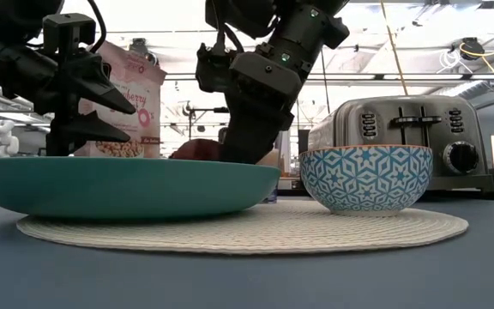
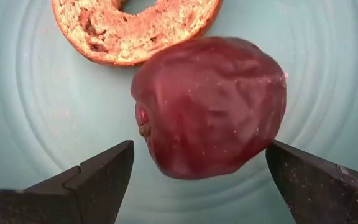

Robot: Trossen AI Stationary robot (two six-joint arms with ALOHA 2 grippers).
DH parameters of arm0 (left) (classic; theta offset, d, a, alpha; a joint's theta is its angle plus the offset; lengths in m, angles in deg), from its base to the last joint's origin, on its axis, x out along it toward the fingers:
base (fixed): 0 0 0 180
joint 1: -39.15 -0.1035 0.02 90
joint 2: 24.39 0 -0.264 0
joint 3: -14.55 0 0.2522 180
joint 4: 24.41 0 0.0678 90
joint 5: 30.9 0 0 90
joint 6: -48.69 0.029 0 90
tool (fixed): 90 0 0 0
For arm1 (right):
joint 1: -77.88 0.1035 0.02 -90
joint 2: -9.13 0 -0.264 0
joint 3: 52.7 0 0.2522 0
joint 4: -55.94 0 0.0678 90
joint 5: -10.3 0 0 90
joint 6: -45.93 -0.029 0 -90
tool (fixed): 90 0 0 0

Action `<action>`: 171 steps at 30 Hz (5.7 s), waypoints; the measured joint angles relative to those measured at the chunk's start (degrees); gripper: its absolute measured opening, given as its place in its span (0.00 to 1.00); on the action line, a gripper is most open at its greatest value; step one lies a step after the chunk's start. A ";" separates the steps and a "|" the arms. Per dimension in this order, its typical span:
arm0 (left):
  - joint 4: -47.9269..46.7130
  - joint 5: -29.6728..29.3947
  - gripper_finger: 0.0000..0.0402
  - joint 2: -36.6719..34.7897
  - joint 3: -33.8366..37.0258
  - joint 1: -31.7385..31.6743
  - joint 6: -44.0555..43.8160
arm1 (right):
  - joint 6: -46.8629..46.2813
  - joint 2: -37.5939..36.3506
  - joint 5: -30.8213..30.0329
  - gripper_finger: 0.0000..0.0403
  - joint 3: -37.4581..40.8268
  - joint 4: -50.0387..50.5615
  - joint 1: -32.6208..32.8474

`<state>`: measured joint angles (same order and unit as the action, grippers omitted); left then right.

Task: Arrange a breakfast setting
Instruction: Put the apple on the green plate, then put the green white spoon on the right side of the white place mat

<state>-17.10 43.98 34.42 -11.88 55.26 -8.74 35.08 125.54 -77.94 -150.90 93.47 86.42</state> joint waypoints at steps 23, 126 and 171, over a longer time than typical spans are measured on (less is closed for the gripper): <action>-0.36 -0.01 0.50 0.00 0.02 -0.02 0.09 | 1.27 -12.16 -0.15 0.89 -0.04 4.87 -0.62; -0.39 -0.01 0.50 0.01 0.01 -0.01 0.88 | -18.65 -4.69 -16.59 0.89 -0.02 -13.33 -33.44; -0.34 -0.01 0.50 0.02 0.00 -0.02 1.49 | -18.93 -2.68 -16.50 0.51 0.00 -17.47 -34.49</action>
<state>-17.44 43.96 34.43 -11.88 55.25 -7.25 16.14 122.86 -94.44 -150.90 76.00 51.93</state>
